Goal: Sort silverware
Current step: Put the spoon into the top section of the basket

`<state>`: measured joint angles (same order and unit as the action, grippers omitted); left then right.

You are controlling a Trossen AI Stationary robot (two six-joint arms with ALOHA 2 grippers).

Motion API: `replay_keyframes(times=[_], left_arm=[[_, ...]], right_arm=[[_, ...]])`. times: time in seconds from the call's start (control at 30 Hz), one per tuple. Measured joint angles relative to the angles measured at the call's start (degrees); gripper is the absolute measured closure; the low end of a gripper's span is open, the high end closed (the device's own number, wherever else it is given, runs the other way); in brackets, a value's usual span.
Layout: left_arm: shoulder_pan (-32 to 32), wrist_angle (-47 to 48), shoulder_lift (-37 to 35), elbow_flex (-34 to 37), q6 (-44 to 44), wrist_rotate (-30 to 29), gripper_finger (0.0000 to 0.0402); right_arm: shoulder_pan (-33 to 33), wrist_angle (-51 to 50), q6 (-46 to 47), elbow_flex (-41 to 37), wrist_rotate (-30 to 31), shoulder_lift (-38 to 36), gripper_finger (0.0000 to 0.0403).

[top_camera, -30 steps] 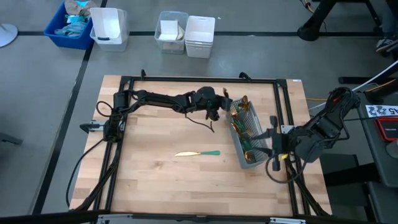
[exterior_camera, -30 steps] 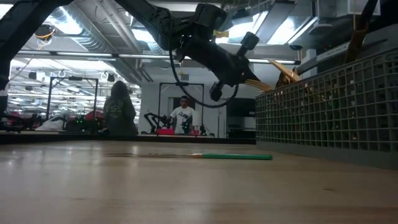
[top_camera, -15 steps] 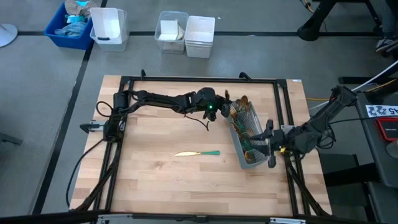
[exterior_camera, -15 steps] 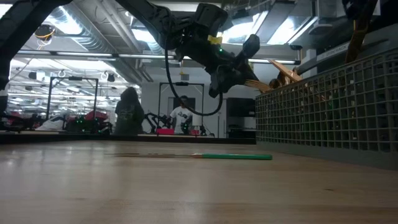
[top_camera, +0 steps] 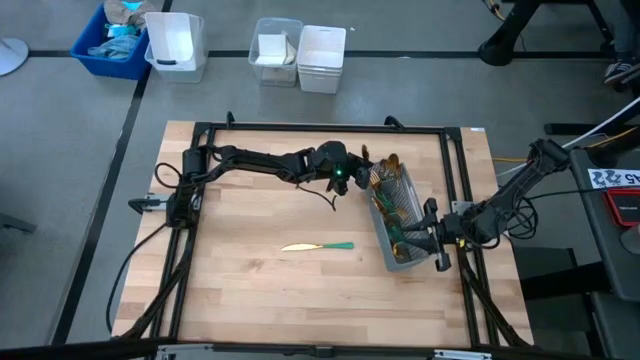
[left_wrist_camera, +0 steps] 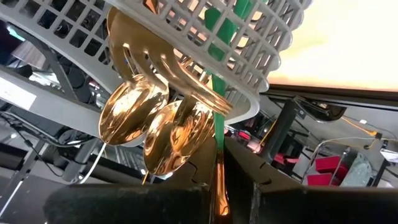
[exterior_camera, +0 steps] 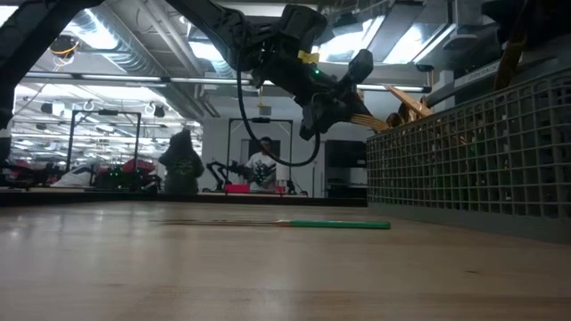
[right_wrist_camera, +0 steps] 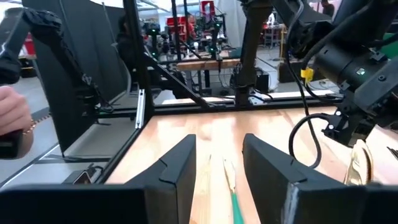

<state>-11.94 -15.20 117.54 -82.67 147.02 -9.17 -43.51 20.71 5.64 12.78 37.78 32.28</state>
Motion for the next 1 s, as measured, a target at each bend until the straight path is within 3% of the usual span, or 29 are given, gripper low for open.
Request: replay_keyframes(times=[0.3,1.0], left_arm=[[0.0,0.04,0.0,0.0,0.0,0.0,0.0386],[0.02,0.05,0.0,0.0,-0.02,0.0,0.0386]], right_arm=[[0.0,3.88,-1.94,-3.34,-5.84,0.01,0.0272],[0.0,2.88,-8.14,-4.33,-5.95,0.02,0.0272]])
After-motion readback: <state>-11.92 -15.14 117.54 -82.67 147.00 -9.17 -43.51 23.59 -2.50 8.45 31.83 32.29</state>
